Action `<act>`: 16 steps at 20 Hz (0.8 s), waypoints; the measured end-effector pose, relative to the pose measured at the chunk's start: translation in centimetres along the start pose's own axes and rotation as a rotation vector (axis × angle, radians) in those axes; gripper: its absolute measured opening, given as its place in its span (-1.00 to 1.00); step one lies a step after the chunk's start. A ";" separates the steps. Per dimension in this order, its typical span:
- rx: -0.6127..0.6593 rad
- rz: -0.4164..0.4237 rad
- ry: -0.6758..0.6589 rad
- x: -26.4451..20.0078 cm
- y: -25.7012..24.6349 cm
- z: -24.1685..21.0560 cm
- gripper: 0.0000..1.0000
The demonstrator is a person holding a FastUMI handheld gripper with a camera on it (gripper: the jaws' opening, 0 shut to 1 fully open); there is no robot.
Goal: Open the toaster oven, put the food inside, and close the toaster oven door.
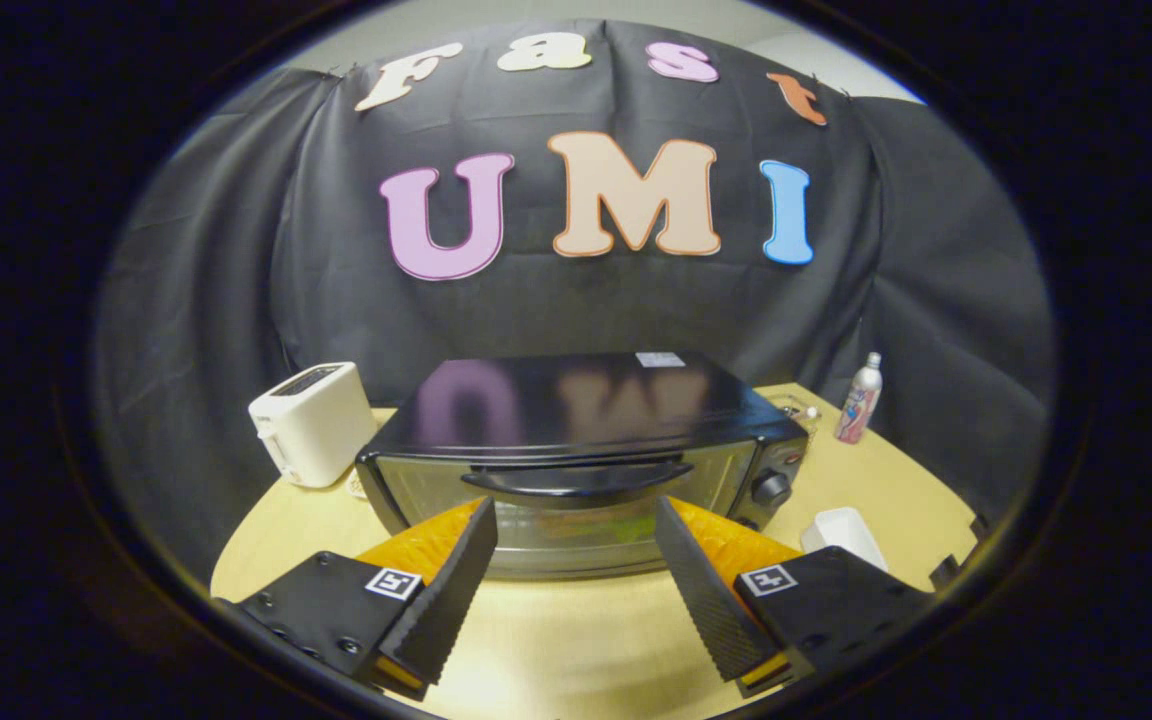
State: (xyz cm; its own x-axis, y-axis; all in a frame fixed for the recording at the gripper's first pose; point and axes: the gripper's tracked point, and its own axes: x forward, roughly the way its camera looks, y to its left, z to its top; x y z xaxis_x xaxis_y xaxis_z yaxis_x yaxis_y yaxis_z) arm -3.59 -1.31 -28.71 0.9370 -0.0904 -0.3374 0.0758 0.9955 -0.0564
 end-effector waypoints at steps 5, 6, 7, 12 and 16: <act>-0.016 0.015 -0.086 -2.0 0.1 6.0 1.00; -0.022 0.012 -0.106 -2.4 0.1 7.6 1.00; -0.028 0.010 -0.123 -2.7 0.1 8.9 1.00; -0.040 0.033 -0.207 -4.2 1.4 17.0 1.00; -0.004 0.112 -0.247 -5.8 4.5 22.2 1.00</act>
State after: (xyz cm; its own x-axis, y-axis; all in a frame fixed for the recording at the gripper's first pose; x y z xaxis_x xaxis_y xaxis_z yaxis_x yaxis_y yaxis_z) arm -1.09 4.26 -6.20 0.9943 0.0303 -0.1022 -0.0340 0.9988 -0.0350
